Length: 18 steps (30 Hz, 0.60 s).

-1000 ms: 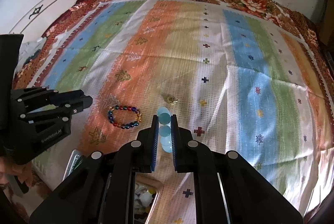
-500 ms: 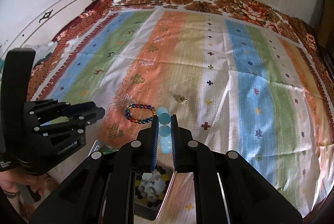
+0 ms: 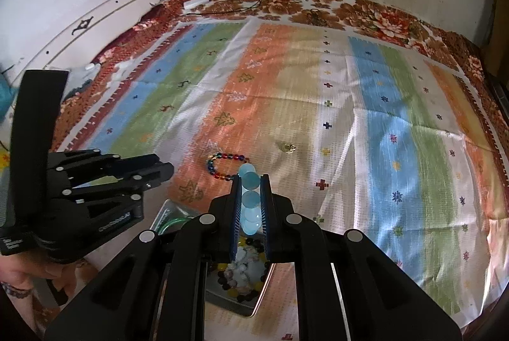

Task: Organize jewelry
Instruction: 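Lift the silver ring and pale blue bracelet and carry them over the tin, then open both tools to drop the ring and bracelet into the tin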

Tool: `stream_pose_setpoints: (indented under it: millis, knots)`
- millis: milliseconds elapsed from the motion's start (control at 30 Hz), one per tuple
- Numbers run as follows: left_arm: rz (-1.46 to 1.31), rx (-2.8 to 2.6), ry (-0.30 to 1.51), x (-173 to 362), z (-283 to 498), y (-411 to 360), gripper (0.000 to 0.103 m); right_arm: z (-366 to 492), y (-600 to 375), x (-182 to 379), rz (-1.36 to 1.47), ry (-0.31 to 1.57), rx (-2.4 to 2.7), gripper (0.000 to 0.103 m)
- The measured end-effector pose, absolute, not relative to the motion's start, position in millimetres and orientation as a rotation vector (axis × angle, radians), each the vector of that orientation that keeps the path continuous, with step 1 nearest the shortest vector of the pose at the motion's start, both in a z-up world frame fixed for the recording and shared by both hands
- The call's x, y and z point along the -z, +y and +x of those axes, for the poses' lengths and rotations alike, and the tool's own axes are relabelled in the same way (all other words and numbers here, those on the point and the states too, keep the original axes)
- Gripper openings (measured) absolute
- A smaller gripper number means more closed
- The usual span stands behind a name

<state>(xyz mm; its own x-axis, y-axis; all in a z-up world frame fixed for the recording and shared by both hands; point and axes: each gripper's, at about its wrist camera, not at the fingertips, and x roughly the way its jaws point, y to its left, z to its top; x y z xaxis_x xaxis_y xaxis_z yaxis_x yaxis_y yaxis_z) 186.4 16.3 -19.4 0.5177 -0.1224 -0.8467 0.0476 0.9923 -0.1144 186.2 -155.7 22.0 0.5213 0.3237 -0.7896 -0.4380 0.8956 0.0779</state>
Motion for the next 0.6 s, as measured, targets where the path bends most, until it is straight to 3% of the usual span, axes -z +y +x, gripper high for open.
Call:
stream_pose_setpoints:
  millis: [600]
  knots:
    - [-0.052,0.146,1.028,25.9,152.7,-3.3,0.020,152.0,-161.5,-0.2,-0.123,0.979,-0.495,0.012]
